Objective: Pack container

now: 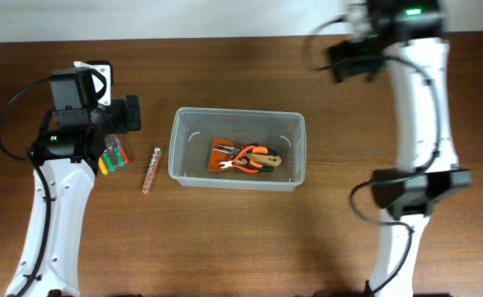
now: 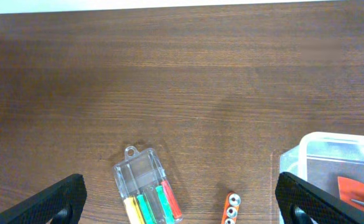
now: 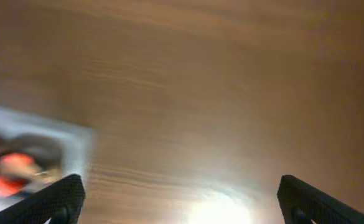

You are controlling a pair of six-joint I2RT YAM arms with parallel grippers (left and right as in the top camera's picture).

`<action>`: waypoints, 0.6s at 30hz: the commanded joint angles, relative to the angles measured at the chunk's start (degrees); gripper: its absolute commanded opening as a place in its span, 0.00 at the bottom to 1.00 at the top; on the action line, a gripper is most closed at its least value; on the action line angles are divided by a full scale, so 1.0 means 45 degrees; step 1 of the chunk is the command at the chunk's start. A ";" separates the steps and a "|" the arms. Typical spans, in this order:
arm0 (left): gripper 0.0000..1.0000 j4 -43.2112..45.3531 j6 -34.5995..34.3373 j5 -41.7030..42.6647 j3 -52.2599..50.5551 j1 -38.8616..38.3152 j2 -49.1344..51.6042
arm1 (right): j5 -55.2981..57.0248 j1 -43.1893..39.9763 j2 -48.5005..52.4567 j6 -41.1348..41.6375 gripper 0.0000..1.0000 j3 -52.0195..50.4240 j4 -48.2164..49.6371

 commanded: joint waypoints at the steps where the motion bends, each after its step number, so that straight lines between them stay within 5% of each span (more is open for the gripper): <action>1: 0.99 0.0024 0.0209 -0.0131 0.0291 0.0053 -0.0049 | 0.0432 -0.1511 -0.0287 0.0675 0.99 0.0131 -0.0146; 9: 0.99 0.0024 0.0209 -0.0131 0.0291 0.0053 -0.0049 | -0.0481 -0.3929 -0.0287 0.0675 0.99 0.0131 -0.0461; 18: 0.99 -0.0359 0.0214 0.0121 0.0291 0.0053 -0.0049 | -0.0471 -0.4410 -0.0287 0.0670 0.99 0.0131 -0.0457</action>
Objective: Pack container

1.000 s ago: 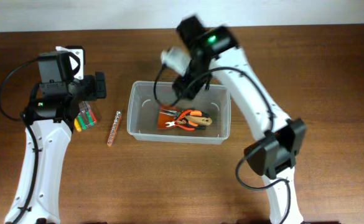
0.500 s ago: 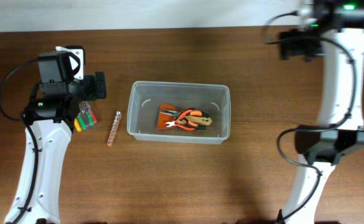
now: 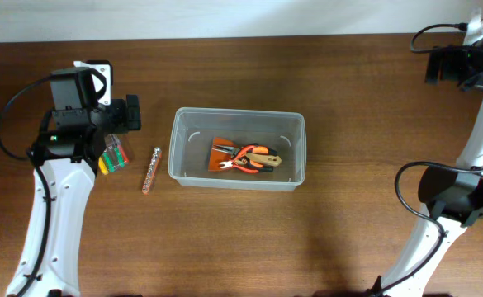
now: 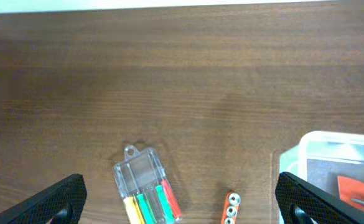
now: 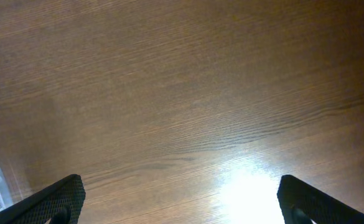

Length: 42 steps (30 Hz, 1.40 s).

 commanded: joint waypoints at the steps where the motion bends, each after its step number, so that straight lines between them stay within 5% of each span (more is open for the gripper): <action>1: 0.99 -0.0520 0.0214 0.0121 0.0291 0.0053 -0.0049 | -0.0243 -0.0005 -0.0287 0.0112 0.99 0.0131 -0.0073; 4: 1.00 -0.1273 0.0675 0.0112 0.0291 0.0053 -0.0049 | -0.0243 -0.0010 -0.0287 0.0112 0.99 0.0131 -0.0073; 9: 0.75 -0.2200 0.1452 0.0121 0.0287 0.0053 0.0248 | -0.0248 -0.0005 -0.0287 0.0117 0.98 0.0131 -0.0073; 19: 0.74 -0.3152 0.2409 0.1739 0.0277 0.0044 0.3337 | -0.0243 -0.0010 -0.0287 0.0112 0.99 0.0131 -0.0068; 27: 0.45 -0.2997 0.2977 0.1783 0.0277 0.0044 0.4979 | -0.0243 -0.0005 -0.0287 0.0112 0.99 0.0131 -0.0068; 42: 0.45 -0.3381 0.2914 0.2545 0.0243 -0.0044 0.5095 | -0.0243 -0.0010 -0.0287 0.0112 0.99 0.0131 -0.0073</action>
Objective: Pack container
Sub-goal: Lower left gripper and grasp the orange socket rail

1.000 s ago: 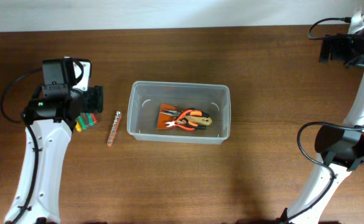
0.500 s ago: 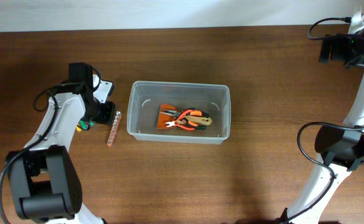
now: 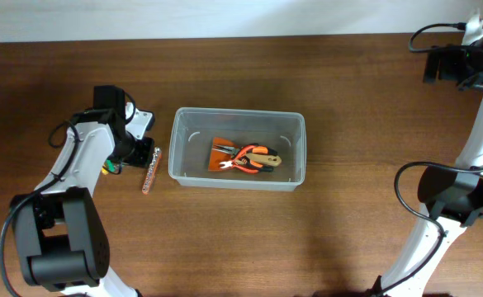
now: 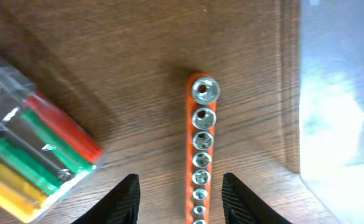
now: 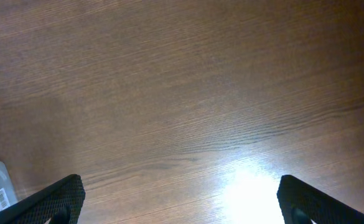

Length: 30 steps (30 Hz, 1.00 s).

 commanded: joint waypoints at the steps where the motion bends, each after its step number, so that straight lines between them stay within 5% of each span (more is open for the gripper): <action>1: 0.45 -0.0049 0.0146 0.0500 0.0126 -0.0083 0.0151 | -0.0112 -0.0015 -0.0287 0.0117 0.99 0.0131 -0.0073; 30: 0.43 0.1496 0.0092 0.0151 -0.2220 -0.0670 0.0175 | -0.0112 -0.0010 -0.0287 0.0117 0.99 0.0131 -0.0068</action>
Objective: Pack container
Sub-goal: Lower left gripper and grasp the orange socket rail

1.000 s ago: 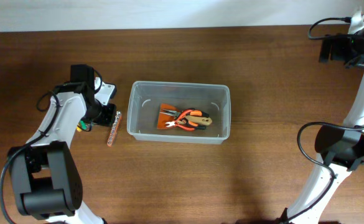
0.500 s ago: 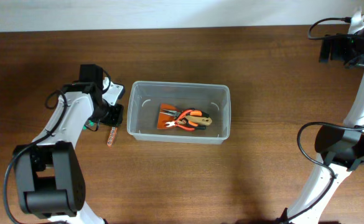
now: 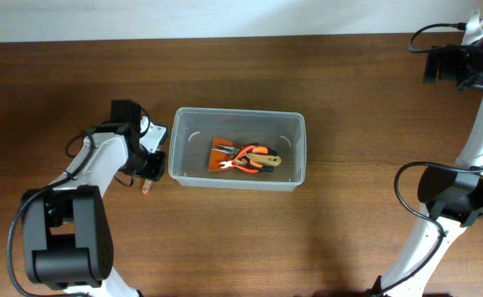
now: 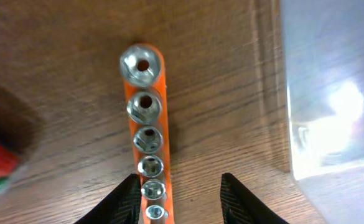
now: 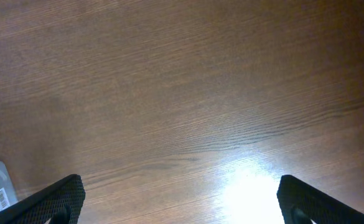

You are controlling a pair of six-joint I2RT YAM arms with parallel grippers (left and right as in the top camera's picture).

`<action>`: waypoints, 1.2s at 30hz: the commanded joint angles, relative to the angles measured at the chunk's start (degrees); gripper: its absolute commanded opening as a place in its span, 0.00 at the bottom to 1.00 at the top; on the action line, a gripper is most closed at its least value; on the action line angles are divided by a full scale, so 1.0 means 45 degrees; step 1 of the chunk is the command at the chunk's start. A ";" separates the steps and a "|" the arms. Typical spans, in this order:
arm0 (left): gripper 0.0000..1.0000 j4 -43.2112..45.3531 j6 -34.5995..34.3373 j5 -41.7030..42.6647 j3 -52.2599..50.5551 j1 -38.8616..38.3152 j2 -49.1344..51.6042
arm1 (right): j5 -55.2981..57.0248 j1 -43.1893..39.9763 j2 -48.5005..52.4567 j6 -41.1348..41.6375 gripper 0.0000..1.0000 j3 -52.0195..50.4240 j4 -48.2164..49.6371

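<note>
A clear plastic container [image 3: 183, 169] stands mid-table with orange-handled pliers [image 3: 245, 158] inside. An orange rail of silver sockets [image 4: 145, 124] lies on the wood just left of it; only its near end [image 3: 146, 188] shows from overhead. My left gripper [image 4: 180, 202] is low over the rail and open. The rail runs between the fingers [image 4: 129, 198], close against the left one. My right gripper [image 5: 182, 199] is open over bare wood at the far right back [image 3: 449, 66].
A clear case of coloured bits peeks in at the left edge of the left wrist view. The container's wall [image 4: 331, 93] stands close on the right of the left gripper. A corner of the container shows in the right wrist view.
My left gripper has come lower and nearer the container. The socket rail now lies between its open fingers, and the bit case has slid almost out of view. The right arm has not moved.
At first my left gripper was high over the bit case and my right gripper was behind the container. The right arm then stood at the far right back and stayed there. The left gripper was later low over the socket rail, and now straddles it.
</note>
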 commanded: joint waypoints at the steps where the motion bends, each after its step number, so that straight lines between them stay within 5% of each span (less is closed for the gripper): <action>1: 0.43 0.0384 0.0087 0.0044 -0.0607 0.0029 0.0165 | -0.0112 -0.0015 -0.0287 0.0117 0.99 0.0131 -0.0073; 16: 0.40 0.1501 -0.0238 -0.0831 -0.1030 0.0029 0.0165 | -0.0112 -0.0015 -0.0287 0.0117 0.99 0.0131 -0.0073; 22: 0.15 0.1685 -0.0238 -0.1336 -0.1030 0.0029 0.0165 | -0.0112 -0.0015 -0.0287 0.0117 0.99 0.0131 -0.0073; 36: 0.02 0.0971 -0.0238 -0.1345 0.0529 0.0029 0.0131 | -0.0112 -0.0015 -0.0287 0.0117 0.99 0.0131 -0.0073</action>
